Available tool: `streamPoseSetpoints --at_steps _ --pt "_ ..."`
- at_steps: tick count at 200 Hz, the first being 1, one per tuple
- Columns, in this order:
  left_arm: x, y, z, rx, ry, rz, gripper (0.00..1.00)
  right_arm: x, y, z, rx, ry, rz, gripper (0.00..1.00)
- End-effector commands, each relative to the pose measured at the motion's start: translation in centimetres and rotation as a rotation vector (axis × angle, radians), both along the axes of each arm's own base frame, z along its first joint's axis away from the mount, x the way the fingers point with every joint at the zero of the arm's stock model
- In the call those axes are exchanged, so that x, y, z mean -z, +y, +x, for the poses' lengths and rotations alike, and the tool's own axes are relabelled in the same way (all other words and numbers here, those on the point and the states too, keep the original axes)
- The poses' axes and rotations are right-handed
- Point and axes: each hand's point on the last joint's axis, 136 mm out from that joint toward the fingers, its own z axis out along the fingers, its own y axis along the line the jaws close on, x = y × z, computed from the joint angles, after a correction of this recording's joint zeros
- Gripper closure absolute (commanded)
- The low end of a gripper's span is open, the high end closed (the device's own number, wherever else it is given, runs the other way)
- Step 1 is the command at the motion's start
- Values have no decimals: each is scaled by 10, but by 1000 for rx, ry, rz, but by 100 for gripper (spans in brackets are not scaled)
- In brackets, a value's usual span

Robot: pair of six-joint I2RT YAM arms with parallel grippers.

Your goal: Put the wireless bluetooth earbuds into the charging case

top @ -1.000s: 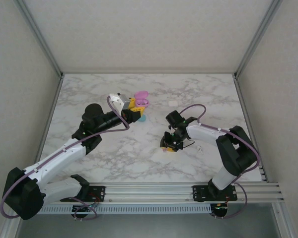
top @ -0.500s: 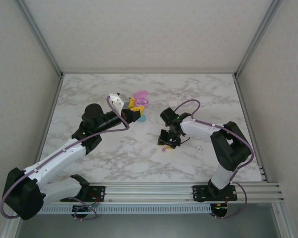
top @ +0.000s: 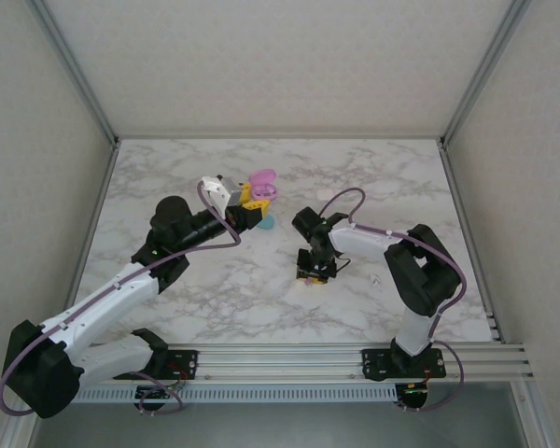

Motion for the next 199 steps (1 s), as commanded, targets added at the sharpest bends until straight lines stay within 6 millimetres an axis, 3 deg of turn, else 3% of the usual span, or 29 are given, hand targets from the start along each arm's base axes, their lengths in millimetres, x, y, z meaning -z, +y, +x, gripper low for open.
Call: streamPoseSetpoints --at_steps 1,25,129,199 --pt "-5 2 -4 -8 -25 -4 75 -2 2 2 -6 0 -24 71" --pt "-6 2 -5 -8 -27 -5 75 0 2 3 -22 0 -38 75" --pt "-5 3 -4 -10 -23 -5 75 0 -5 4 -113 6 -103 74" --pt "-6 4 -5 -17 -27 -7 75 1 6 -3 -210 7 -136 73"
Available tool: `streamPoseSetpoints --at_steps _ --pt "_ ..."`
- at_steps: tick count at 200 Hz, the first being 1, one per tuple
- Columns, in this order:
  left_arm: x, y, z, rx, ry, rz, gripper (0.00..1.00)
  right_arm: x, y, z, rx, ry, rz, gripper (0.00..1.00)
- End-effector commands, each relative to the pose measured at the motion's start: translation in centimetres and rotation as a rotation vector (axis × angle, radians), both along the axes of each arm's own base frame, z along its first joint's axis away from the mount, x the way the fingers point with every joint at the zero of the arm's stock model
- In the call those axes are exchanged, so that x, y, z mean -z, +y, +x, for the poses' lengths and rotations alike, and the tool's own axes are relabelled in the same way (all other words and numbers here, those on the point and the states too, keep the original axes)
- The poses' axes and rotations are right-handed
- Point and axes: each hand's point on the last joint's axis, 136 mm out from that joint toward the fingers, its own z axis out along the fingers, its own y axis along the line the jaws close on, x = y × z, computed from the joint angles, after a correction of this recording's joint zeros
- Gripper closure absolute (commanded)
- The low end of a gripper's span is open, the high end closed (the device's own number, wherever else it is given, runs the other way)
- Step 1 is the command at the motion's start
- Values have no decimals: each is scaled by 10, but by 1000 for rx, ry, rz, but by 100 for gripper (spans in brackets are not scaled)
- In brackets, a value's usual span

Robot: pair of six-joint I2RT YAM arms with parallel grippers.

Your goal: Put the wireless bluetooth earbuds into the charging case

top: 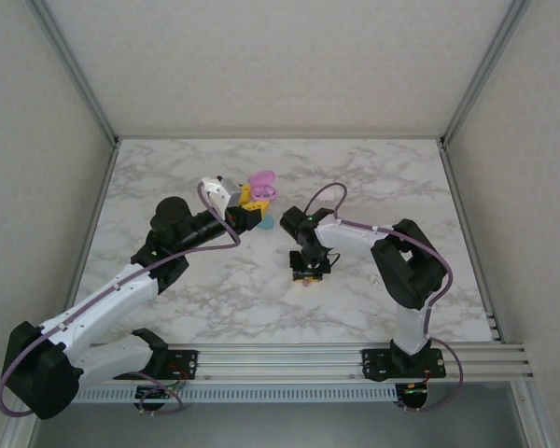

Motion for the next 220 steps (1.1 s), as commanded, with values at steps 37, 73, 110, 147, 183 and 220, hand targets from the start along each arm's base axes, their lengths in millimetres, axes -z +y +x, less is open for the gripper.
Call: streamPoseSetpoints --at_steps 37,73,110,147,183,220 --pt "-9 4 -5 -12 -37 -11 75 1 -8 -3 -36 2 -75 74" --pt "-8 4 -5 -12 -36 -11 75 2 -10 -4 -49 3 -95 74" --pt "-9 4 -5 -15 -38 -11 75 4 -9 -4 -49 6 -97 78" --pt "-7 5 -4 -23 -36 -6 75 -16 -8 6 -36 -71 -63 81" --pt "-3 3 1 -31 -31 3 75 -74 -2 28 29 -202 152 82" --pt "7 -1 8 -36 -15 11 75 -163 1 50 96 -320 491 81"
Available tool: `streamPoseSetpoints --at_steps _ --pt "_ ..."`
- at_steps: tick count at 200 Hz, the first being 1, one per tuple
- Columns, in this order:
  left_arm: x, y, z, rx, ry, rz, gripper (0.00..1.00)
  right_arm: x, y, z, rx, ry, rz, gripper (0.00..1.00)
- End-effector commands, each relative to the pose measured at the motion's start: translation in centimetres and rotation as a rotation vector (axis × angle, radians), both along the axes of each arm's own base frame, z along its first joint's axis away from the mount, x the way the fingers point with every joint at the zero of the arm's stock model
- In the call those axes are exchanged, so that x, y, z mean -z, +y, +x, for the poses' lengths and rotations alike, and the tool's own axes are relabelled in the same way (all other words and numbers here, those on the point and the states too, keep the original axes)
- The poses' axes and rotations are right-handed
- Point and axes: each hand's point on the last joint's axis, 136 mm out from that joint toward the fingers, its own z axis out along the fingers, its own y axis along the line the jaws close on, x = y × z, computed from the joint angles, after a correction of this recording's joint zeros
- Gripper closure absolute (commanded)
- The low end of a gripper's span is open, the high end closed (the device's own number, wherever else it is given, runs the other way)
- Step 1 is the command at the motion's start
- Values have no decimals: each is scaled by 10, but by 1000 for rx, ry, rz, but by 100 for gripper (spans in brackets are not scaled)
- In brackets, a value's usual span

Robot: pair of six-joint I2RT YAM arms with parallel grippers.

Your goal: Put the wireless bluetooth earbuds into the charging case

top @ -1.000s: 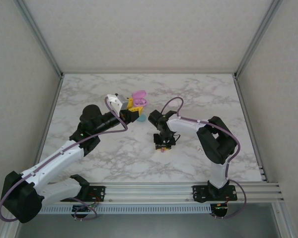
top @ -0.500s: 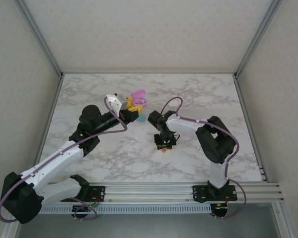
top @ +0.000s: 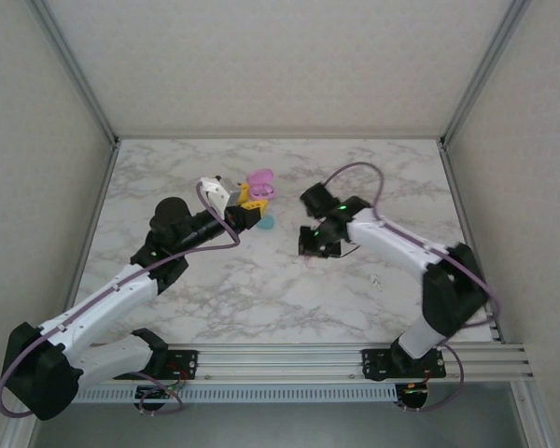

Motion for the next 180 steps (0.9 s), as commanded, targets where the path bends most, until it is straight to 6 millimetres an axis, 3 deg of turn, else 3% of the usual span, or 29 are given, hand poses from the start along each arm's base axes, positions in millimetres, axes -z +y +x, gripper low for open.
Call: streamPoseSetpoints --at_steps 1,48,73,114,180 --pt "7 -3 5 -10 -8 8 75 -56 6 9 -10 -78 220 81" --pt "17 -17 11 38 -7 0 75 -178 20 18 -83 -295 504 80" --pt "19 -25 11 79 -25 -1 75 -218 37 16 -142 -343 650 80" --pt "18 -35 8 128 -42 9 75 -240 58 16 -214 -367 735 80" --pt "16 -41 7 150 -56 16 75 -232 77 20 -239 -341 748 79"
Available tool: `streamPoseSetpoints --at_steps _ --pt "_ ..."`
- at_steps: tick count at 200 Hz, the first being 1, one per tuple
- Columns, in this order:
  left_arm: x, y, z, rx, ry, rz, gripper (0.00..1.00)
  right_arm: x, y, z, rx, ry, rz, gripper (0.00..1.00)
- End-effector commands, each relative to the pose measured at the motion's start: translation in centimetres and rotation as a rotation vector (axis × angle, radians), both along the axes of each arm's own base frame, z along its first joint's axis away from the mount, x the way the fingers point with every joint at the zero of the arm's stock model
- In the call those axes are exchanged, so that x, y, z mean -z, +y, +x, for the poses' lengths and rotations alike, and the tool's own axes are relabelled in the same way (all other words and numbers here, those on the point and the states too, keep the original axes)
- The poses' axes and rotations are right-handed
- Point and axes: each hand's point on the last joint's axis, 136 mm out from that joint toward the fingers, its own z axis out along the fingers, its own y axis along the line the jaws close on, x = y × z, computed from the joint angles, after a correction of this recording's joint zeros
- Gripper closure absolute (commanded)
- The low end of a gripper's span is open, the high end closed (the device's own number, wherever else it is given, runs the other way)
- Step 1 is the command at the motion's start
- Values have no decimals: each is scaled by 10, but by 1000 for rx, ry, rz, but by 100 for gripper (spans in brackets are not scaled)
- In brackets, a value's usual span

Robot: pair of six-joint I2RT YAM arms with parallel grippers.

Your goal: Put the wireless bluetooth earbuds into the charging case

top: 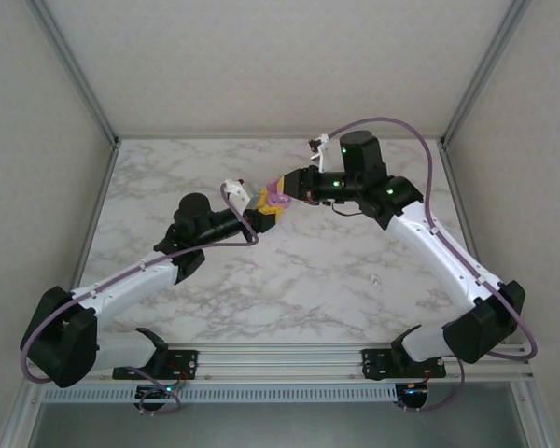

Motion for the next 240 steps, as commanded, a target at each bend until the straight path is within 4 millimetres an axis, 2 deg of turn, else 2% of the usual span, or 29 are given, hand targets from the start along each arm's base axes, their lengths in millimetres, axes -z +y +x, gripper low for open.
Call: streamPoseSetpoints --at_steps 1,32,92,117,148,240 --pt "-27 -6 -4 36 -76 -41 75 -16 9 -1 -29 -32 38 79" --pt "-30 -6 -5 37 -76 -49 75 -3 11 1 -21 -13 12 80" --pt "-32 -5 -5 32 -75 -54 75 -5 19 3 -24 -3 43 79" --pt "-34 -5 -5 26 -75 -60 75 0 22 3 -29 8 29 79" --pt "-38 -4 -5 24 -84 -69 75 13 19 5 -3 18 -20 79" --pt "-42 0 -4 -2 -90 -82 75 19 10 1 17 26 -82 78"
